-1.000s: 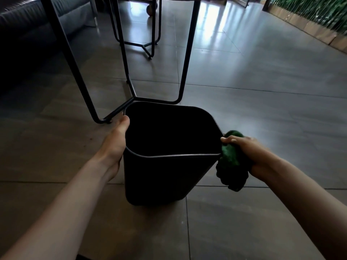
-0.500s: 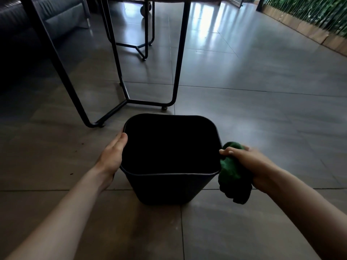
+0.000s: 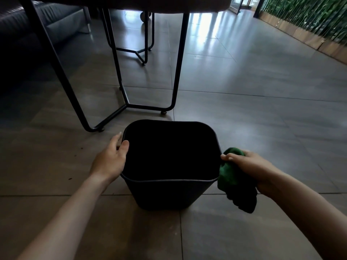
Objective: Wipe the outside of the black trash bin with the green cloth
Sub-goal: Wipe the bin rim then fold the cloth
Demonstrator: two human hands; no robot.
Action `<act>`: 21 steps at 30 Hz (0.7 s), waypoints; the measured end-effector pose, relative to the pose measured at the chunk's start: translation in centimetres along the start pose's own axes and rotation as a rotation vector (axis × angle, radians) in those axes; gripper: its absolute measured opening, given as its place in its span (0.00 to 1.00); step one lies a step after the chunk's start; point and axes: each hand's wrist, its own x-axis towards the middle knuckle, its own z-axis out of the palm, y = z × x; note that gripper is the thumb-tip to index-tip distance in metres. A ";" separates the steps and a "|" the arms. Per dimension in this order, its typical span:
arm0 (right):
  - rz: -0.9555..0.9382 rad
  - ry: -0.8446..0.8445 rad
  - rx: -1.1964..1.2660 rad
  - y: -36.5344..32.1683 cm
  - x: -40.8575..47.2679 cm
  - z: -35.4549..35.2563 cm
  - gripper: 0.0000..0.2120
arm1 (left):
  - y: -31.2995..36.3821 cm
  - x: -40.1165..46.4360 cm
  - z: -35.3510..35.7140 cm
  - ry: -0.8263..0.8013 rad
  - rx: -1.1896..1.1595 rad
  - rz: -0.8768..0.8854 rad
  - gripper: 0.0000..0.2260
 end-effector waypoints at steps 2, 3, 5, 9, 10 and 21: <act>-0.044 0.127 -0.075 -1.3 -0.3 -0.6 0.13 | 0.6 -0.4 -0.2 0.079 0.075 0.083 0.25; -0.064 0.200 -0.107 -2.2 -0.5 -0.9 0.17 | 1.2 -0.7 -0.3 0.125 0.079 0.171 0.26; -0.120 0.273 -0.078 -4.4 -1.4 -0.8 0.23 | 3.1 -1.7 -0.2 0.173 0.010 0.354 0.28; -0.265 0.066 0.237 -8.4 -3.4 3.3 0.17 | 7.6 -4.5 1.1 -0.066 -0.158 0.541 0.40; -0.252 -0.052 0.371 -9.2 -4.1 4.7 0.15 | 8.6 -5.2 1.7 -0.157 -0.197 0.564 0.45; -0.226 -0.311 0.373 -8.0 -4.3 3.5 0.17 | 9.3 -5.7 1.3 0.105 -0.151 0.684 0.19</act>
